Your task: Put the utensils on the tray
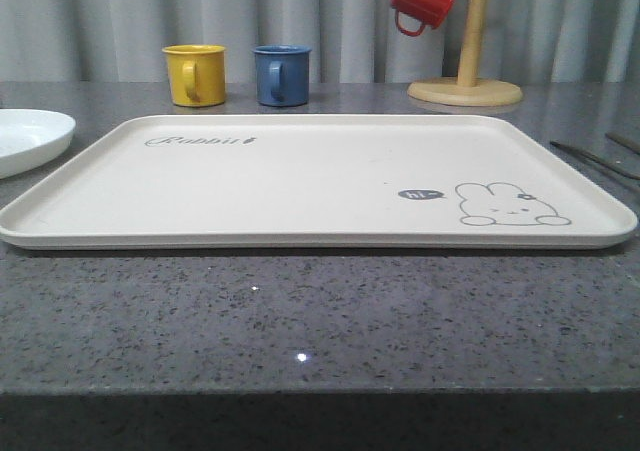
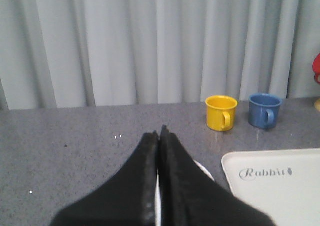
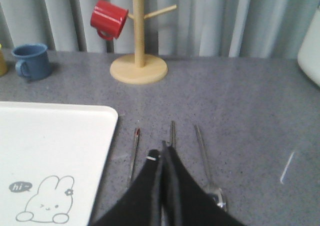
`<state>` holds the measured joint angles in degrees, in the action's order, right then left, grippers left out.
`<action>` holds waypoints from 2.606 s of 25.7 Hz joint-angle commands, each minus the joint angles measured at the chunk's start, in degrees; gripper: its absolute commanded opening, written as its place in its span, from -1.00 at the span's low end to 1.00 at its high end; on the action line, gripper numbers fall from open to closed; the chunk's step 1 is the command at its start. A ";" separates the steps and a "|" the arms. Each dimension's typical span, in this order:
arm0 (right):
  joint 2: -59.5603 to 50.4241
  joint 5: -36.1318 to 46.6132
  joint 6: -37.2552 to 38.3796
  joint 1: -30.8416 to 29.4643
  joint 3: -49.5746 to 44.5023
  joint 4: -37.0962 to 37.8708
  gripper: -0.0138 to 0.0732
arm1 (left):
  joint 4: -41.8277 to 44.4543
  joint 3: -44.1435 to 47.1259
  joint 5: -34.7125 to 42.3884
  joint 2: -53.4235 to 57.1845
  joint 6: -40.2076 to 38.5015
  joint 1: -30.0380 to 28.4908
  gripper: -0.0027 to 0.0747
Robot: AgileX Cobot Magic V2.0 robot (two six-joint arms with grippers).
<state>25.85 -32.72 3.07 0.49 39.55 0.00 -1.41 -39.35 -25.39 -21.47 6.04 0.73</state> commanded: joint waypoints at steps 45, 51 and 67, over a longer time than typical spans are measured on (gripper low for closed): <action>14.17 2.14 -0.84 0.06 1.67 1.20 0.34 | -24.24 -25.34 -18.15 -61.00 19.22 -21.75 0.16; 14.17 2.14 -0.84 0.06 1.67 1.20 0.34 | -26.93 -29.71 -16.38 -68.44 19.22 -21.40 0.02; 14.17 2.14 -0.84 0.06 1.67 1.20 0.34 | -27.07 -32.86 -17.90 -74.66 19.22 -21.40 -0.36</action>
<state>39.88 -34.31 2.62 0.49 39.69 0.42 -26.69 -70.62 -44.28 -97.64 25.28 -20.90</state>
